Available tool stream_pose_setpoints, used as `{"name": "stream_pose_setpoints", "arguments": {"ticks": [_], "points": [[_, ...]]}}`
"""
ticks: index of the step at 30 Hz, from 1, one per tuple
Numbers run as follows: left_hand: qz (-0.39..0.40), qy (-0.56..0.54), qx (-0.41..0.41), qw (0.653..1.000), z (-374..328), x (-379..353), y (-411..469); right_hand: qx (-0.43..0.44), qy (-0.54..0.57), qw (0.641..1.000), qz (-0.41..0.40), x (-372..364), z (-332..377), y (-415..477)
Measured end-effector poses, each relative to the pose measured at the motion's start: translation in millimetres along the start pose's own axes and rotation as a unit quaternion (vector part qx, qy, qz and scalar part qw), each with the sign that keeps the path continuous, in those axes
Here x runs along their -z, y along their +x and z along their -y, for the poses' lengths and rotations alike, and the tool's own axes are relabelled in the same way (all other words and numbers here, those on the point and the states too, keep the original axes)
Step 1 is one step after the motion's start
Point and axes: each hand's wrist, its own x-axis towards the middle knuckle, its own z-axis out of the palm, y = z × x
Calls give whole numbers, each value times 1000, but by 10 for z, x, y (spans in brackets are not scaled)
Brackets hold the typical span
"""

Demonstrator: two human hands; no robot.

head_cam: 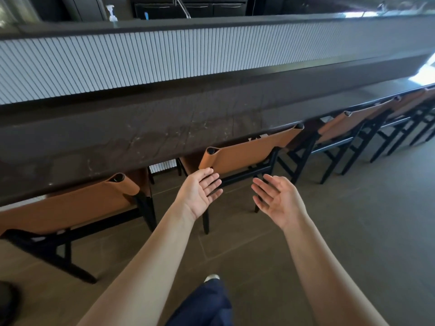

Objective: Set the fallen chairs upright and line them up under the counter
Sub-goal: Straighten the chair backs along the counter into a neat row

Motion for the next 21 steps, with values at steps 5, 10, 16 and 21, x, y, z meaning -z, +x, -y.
{"name": "stream_pose_setpoints", "arguments": {"ticks": [5, 10, 16, 21], "points": [[-29, 4, 29, 999, -111, -269, 588, -28, 16, 999, -14, -10, 244, 580], [-54, -37, 71, 995, -248, -532, 1129, -50, 12, 998, -36, -72, 494, 1143], [-136, -57, 112, 983, -250, -865, 1601, -81, 25, 995, -55, -92, 735, 1774], [-210, -79, 101, 969, -134, -941, 1933, -126, 8, 990, -57, -40, 921, 2307]]}}
